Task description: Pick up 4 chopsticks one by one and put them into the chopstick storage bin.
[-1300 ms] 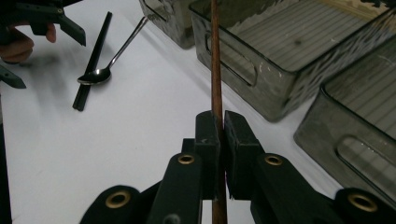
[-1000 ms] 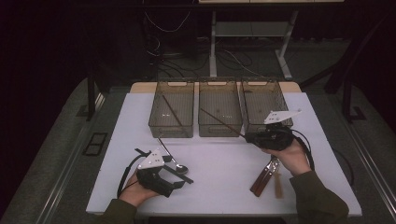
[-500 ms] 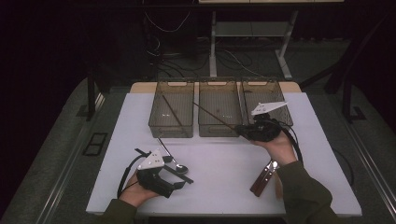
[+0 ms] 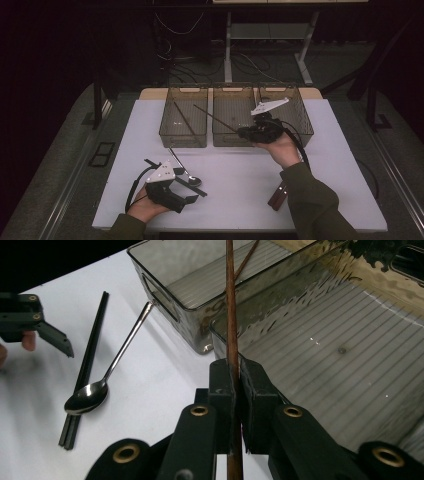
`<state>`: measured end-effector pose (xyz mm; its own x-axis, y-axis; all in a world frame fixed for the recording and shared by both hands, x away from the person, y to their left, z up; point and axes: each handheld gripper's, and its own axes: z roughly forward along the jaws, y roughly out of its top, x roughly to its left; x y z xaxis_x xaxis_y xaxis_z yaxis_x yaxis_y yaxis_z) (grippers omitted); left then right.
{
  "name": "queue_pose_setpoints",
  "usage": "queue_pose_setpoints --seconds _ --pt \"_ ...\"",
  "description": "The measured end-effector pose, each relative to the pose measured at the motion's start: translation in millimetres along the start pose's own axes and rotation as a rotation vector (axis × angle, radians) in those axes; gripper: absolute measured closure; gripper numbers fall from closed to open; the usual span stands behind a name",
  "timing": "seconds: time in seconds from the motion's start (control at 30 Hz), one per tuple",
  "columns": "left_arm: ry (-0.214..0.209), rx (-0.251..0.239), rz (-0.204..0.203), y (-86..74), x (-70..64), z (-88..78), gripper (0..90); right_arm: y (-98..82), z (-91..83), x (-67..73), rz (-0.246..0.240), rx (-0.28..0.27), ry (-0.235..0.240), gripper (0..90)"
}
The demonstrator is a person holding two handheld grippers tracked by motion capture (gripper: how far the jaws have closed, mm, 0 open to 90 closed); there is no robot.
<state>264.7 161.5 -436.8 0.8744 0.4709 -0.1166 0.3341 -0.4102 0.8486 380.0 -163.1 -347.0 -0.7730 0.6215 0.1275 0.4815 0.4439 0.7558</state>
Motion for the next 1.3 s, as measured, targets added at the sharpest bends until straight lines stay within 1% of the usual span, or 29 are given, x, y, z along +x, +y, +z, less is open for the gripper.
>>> queue_pose_setpoints --seconds 0.1,0.23,0.37,0.43,0.5,0.53,0.63,0.7,0.77,0.83,1.0,1.13,1.2,1.23,1.27,1.3 --pt "0.0 -0.002 -0.005 0.0 -0.3 0.0 0.0 5.7 6.9 1.0 -0.006 0.006 -0.006 84.8" --pt "-0.003 0.001 -0.001 0.1 -0.3 0.0 0.0 13.9 14.3 2.6 0.009 0.011 -0.011 84.8" --pt "-0.005 0.0 -0.003 0.1 -0.4 0.2 0.0 21.9 21.3 2.6 0.003 0.017 -0.018 84.9" --pt "-0.004 -0.002 -0.005 0.1 -0.5 0.4 0.0 28.4 26.1 3.6 0.009 0.019 -0.023 84.8" --pt "-0.007 0.005 -0.001 0.3 -0.3 -0.1 0.0 30.6 27.9 4.0 0.009 0.018 -0.024 84.8" --pt "-0.007 0.0 -0.006 0.1 -0.6 0.4 0.0 33.0 29.5 4.3 0.006 0.02 -0.023 84.9" --pt "-0.012 0.004 -0.006 0.0 -0.8 1.1 0.0 42.6 37.5 7.4 0.003 0.025 -0.029 84.8" --pt "-0.014 0.002 -0.004 0.1 -1.0 1.3 0.0 44.9 39.8 8.0 0.004 0.026 -0.03 84.8" --pt "-0.016 -0.002 -0.006 0.3 -1.4 1.3 0.0 51.6 47.5 9.9 0.004 0.03 -0.034 84.8" --pt "-0.015 -0.003 -0.001 0.5 -1.2 1.2 0.0 53.8 50.3 10.4 0.006 0.033 -0.036 84.8" --pt "-0.02 0.003 0.008 0.8 -0.9 0.6 0.0 65.1 64.9 13.6 0.008 0.044 -0.042 84.8" --pt "-0.022 -0.004 0.007 0.9 -1.4 0.7 0.0 72.8 78.7 16.0 0.013 0.058 -0.049 84.8" --pt "-0.023 -0.007 0.003 1.0 -1.8 0.6 0.0 75.6 86.5 16.3 0.014 0.069 -0.063 84.9" --pt "-0.024 -0.01 0.0 1.1 -2.1 0.8 0.0 78.1 94.7 16.5 0.023 0.086 -0.081 84.8" --pt "-0.026 -0.011 0.0 1.2 -2.1 0.8 0.0 78.1 94.7 16.5 0.023 0.086 -0.081 84.8" --pt "-0.027 -0.012 0.0 1.2 -2.2 0.8 0.0 79.2 98.7 16.4 0.026 0.093 -0.09 84.8"
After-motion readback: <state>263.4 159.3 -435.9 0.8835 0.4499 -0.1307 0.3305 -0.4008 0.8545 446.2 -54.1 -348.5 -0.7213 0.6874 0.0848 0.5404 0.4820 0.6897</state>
